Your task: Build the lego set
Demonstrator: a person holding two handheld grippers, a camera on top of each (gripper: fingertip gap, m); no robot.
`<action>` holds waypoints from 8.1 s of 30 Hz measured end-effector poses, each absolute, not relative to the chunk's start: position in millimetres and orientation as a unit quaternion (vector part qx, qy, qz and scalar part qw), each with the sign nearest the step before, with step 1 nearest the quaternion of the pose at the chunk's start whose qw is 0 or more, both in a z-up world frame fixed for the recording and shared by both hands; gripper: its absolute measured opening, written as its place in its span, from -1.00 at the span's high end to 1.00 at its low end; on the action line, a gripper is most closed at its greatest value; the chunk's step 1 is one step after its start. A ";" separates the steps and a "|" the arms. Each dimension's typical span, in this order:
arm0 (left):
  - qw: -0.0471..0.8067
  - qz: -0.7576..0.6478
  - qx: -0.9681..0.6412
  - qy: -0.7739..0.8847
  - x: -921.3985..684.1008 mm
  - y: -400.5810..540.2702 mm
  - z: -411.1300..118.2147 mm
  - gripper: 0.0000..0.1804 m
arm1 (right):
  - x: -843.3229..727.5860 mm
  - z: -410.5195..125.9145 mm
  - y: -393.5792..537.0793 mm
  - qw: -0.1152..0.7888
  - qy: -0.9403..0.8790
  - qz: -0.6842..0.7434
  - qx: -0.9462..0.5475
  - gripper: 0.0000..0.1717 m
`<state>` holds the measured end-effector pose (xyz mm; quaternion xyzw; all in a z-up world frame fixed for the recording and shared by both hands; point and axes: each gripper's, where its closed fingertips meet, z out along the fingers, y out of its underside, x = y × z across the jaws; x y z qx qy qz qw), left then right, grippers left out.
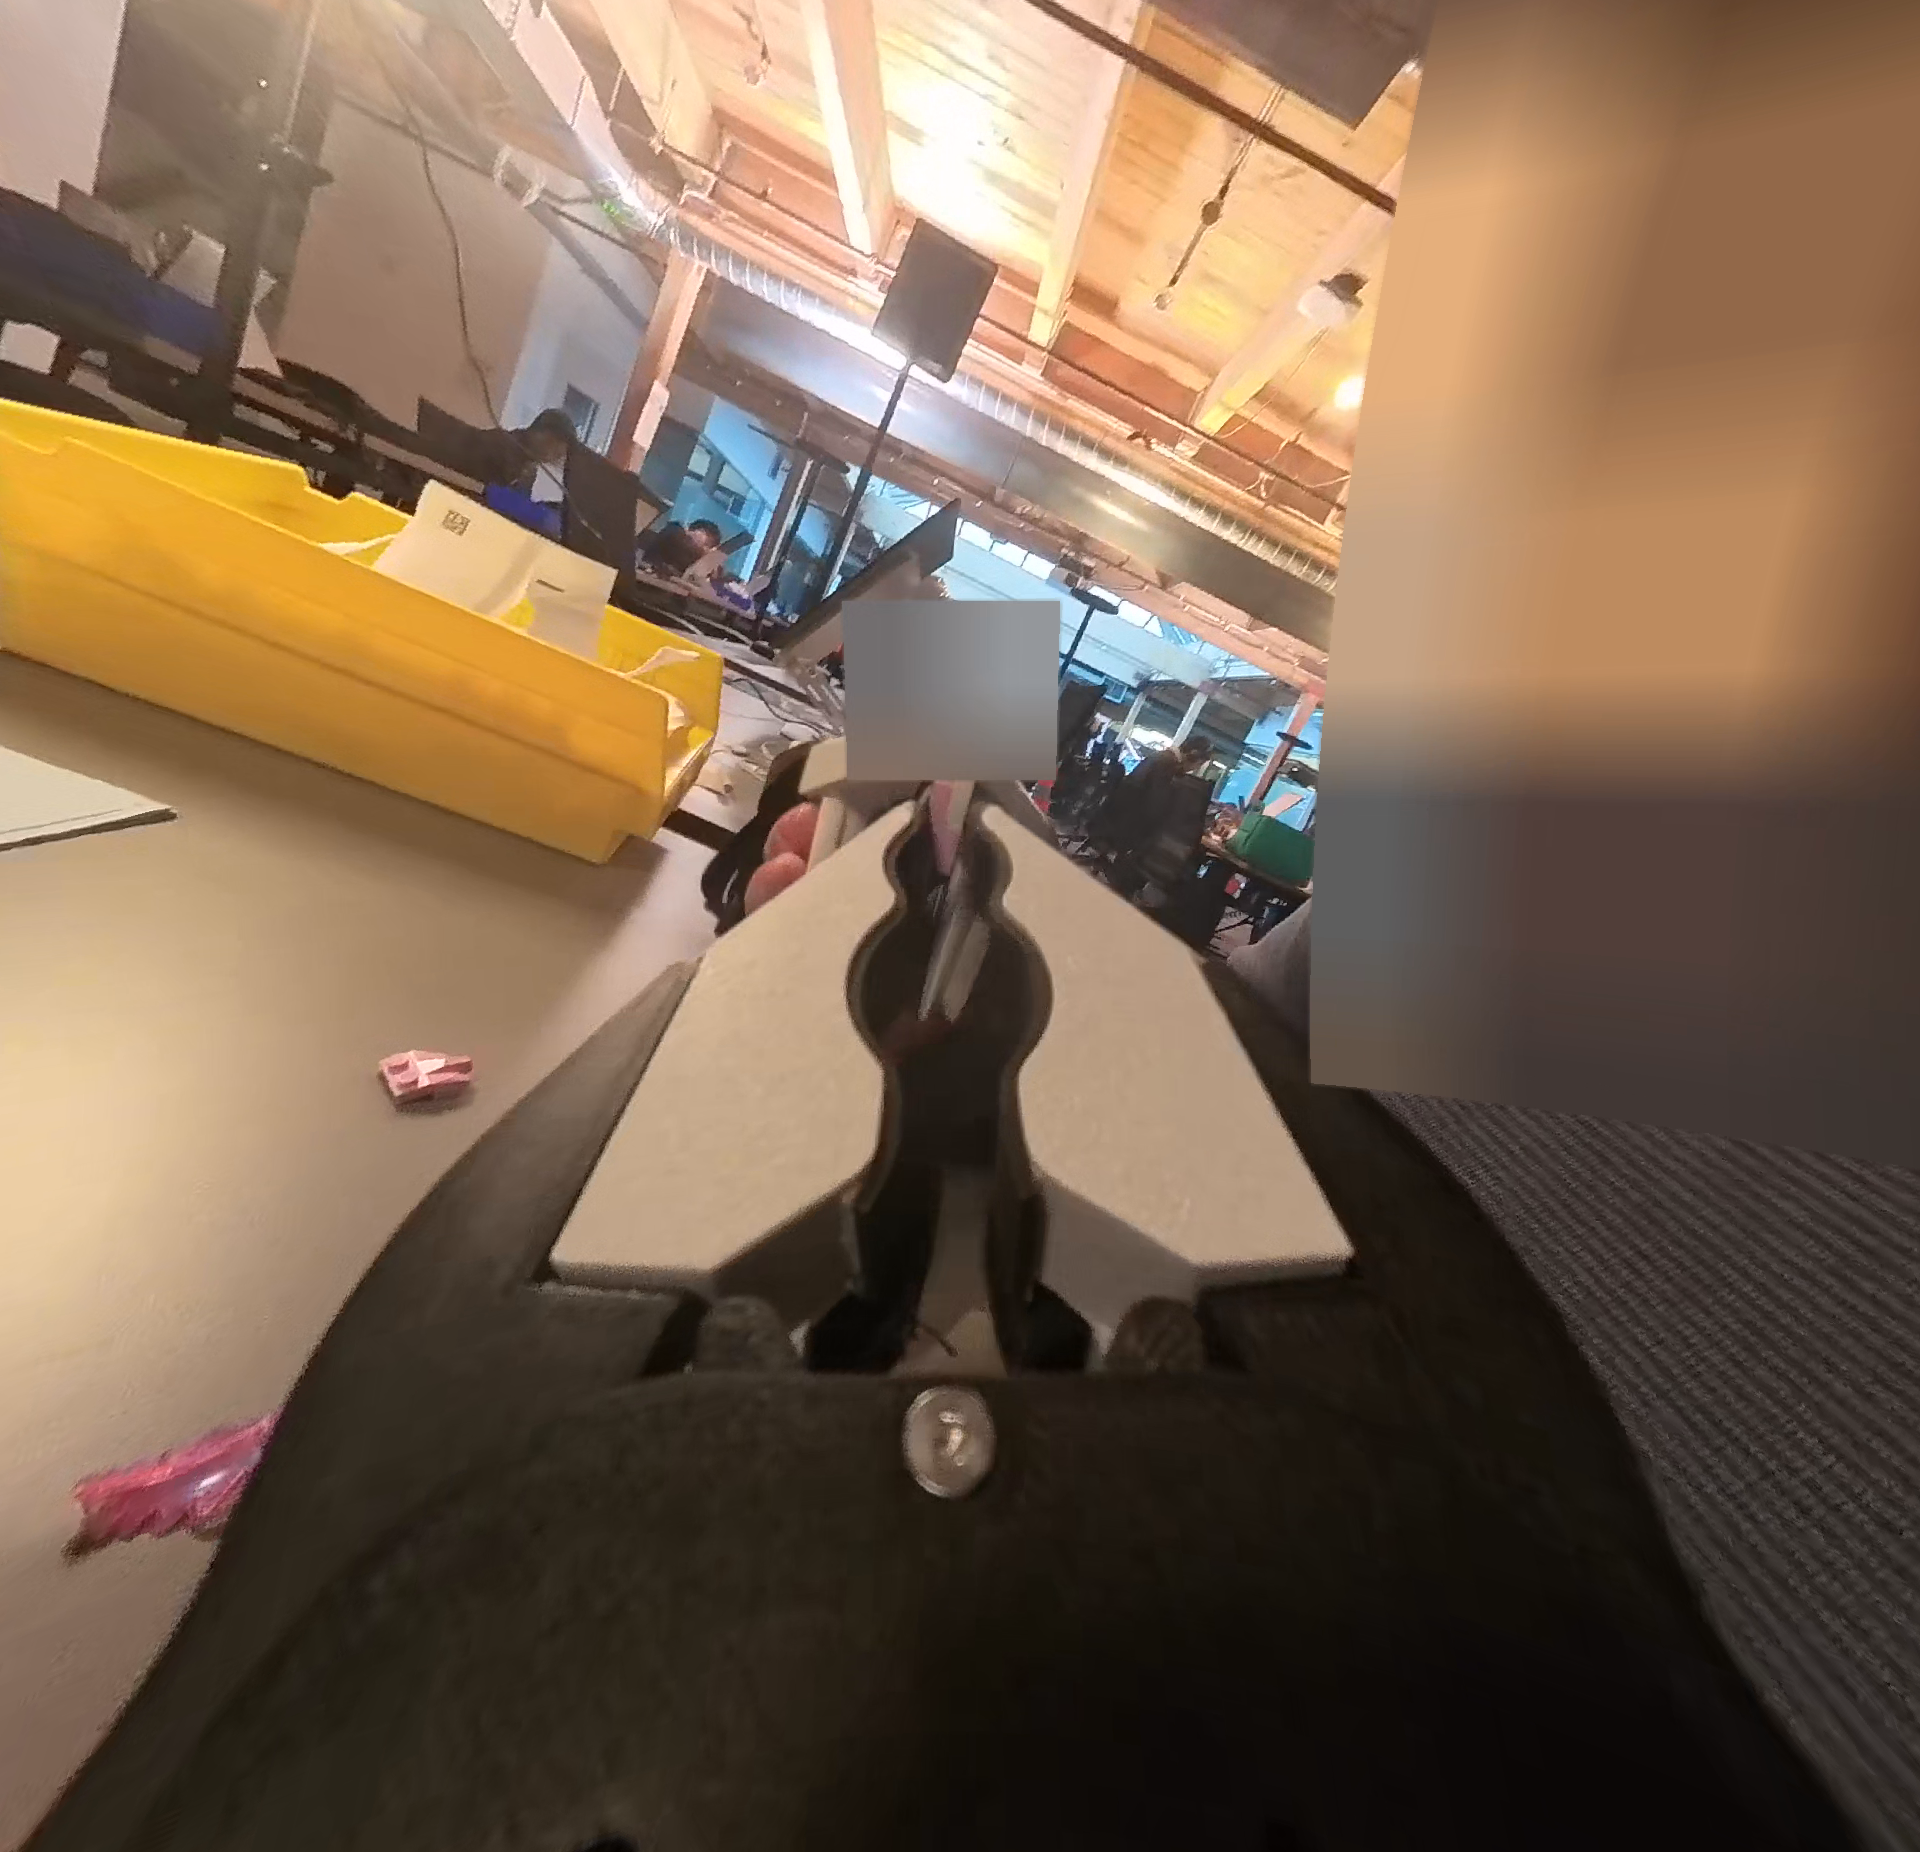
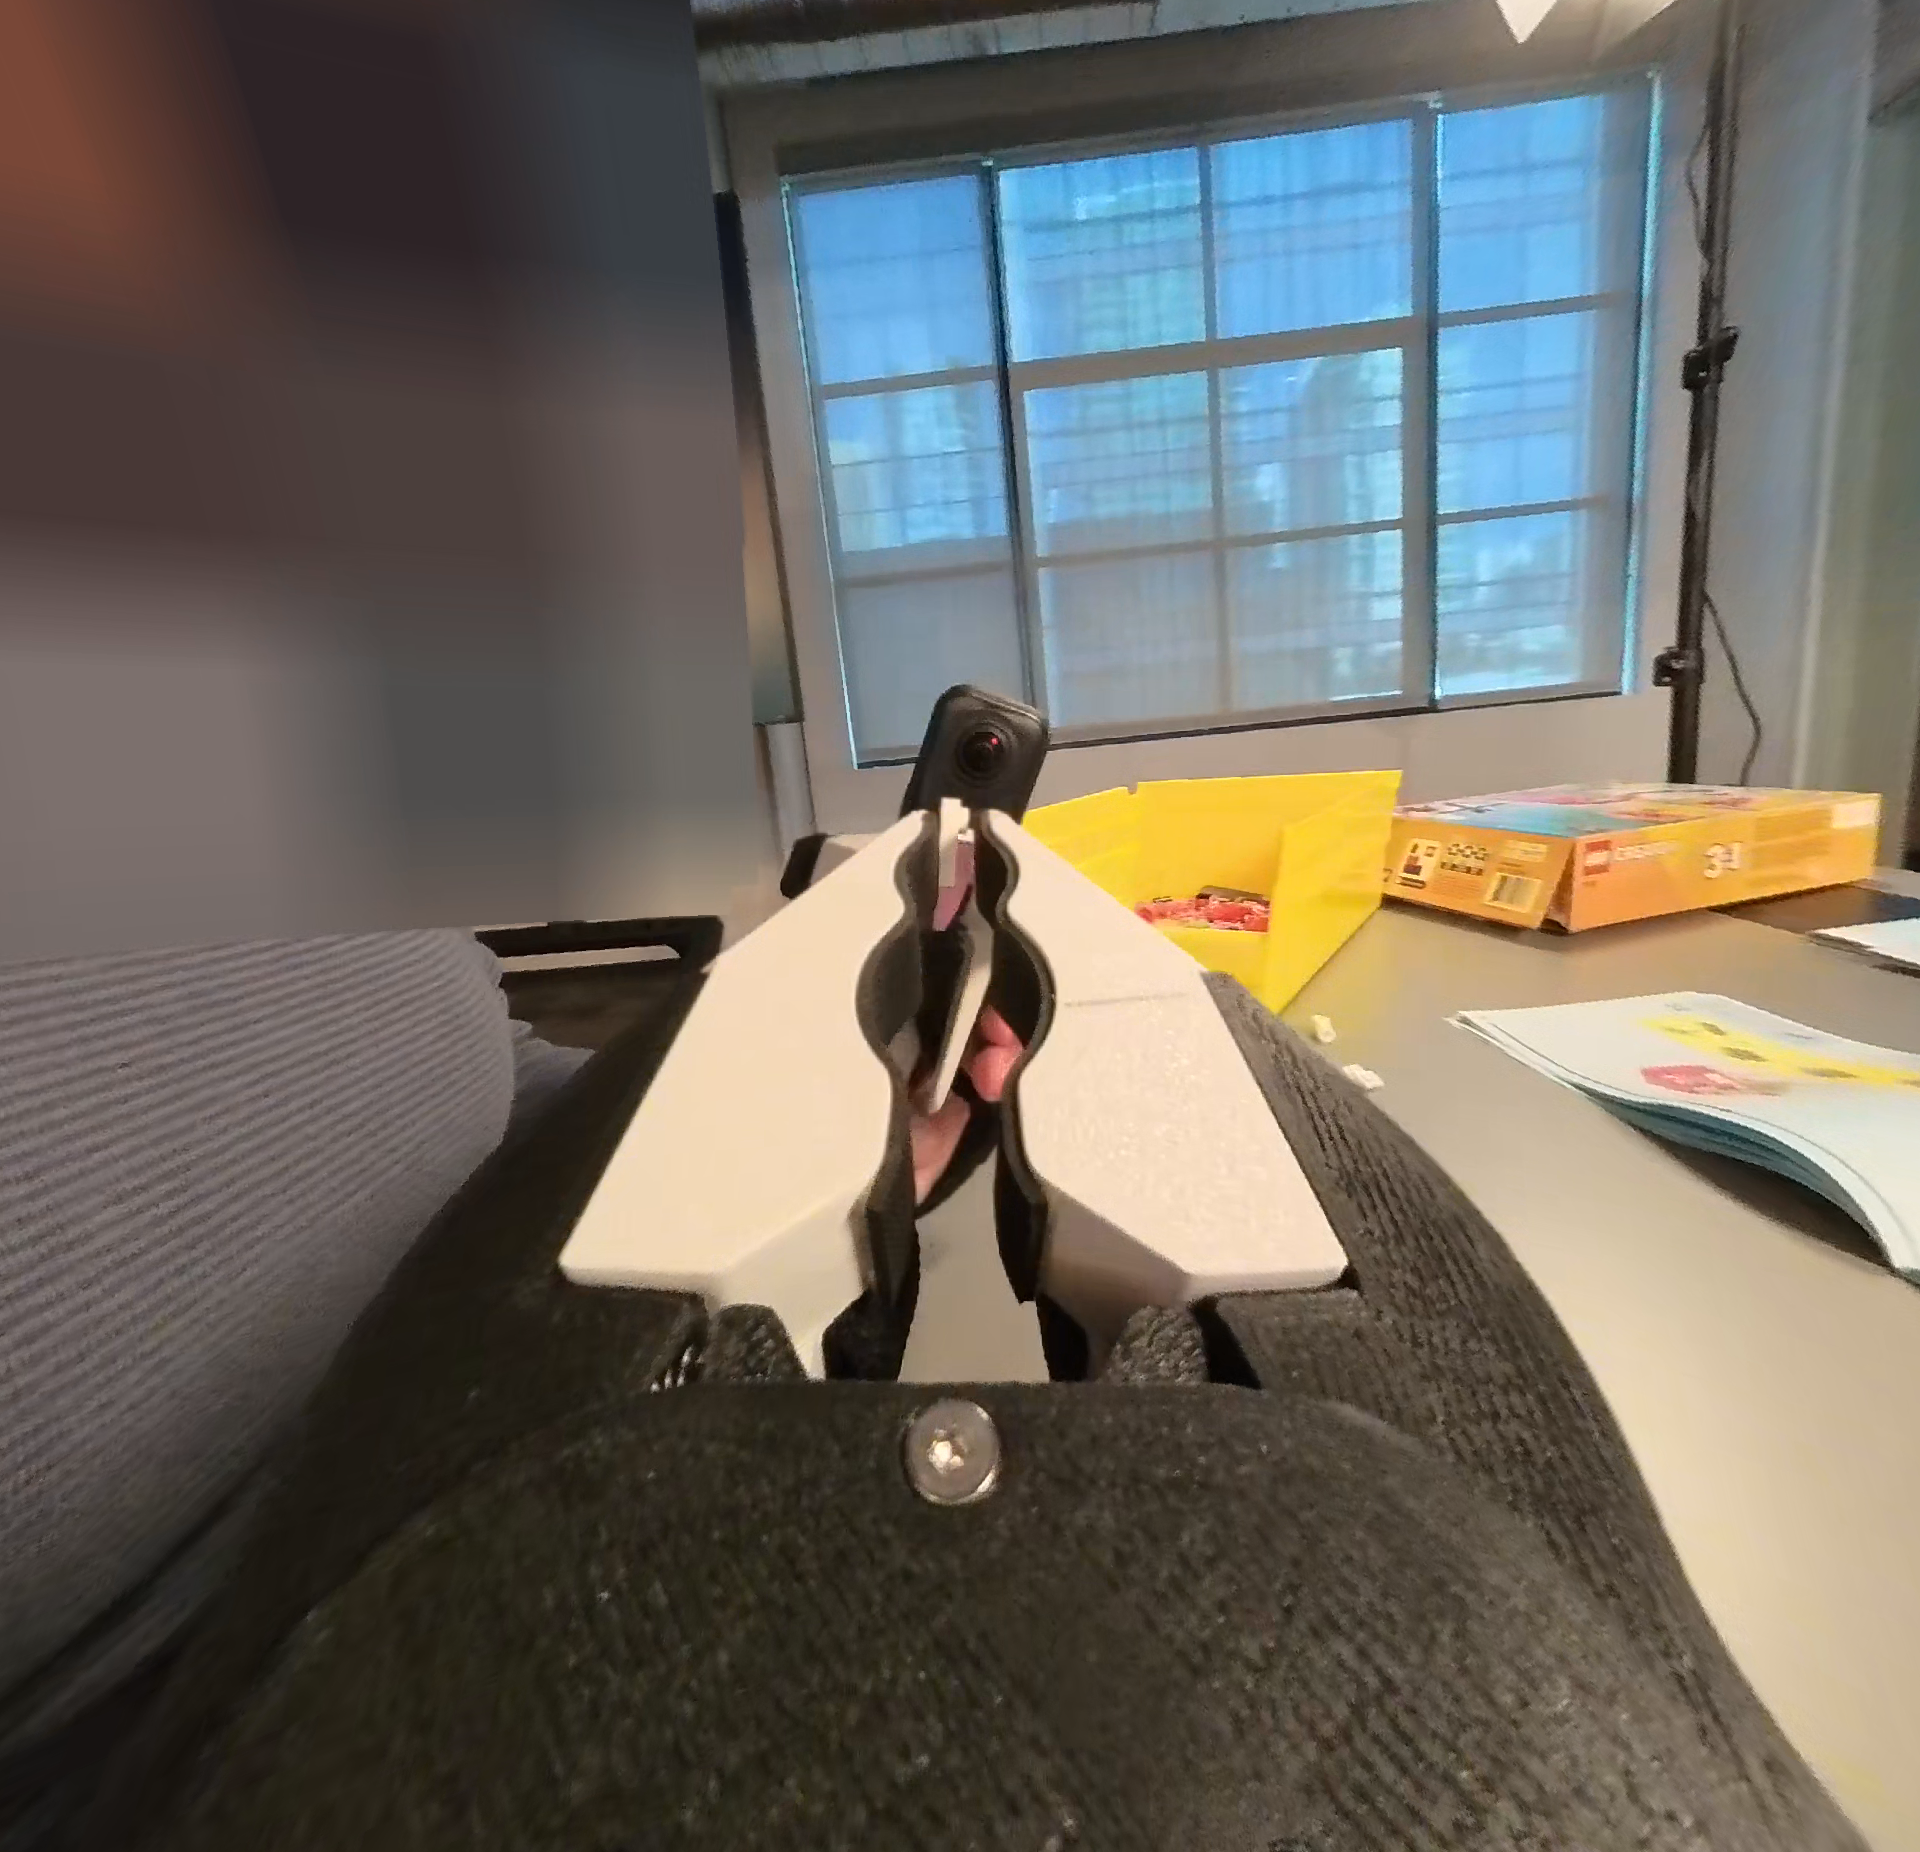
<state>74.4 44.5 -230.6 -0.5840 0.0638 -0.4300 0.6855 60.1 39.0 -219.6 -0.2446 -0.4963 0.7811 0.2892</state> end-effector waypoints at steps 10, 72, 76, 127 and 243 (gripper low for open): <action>0.718 -0.180 -0.667 0.088 49.9 53.7 -250.3 0.95 | 44.7 -233.8 85.3 0.339 -0.522 0.703 -0.345 0.78; 0.426 0.440 -0.681 0.402 36.4 73.1 -332.9 0.95 | 46.3 -332.4 70.8 0.144 -0.769 0.441 -0.440 0.84; 0.410 0.460 -0.664 0.424 40.2 73.4 -334.9 0.95 | 50.3 -336.4 70.4 0.103 -0.782 0.430 -0.440 0.84; 0.444 0.455 -0.653 0.411 47.6 75.8 -325.8 0.95 | 49.9 -325.5 71.0 0.138 -0.832 0.284 -0.456 0.80; 0.721 0.145 -0.676 -0.045 -51.7 30.7 -254.6 0.21 | 14.2 -285.7 180.8 0.643 -0.609 0.279 -0.371 0.83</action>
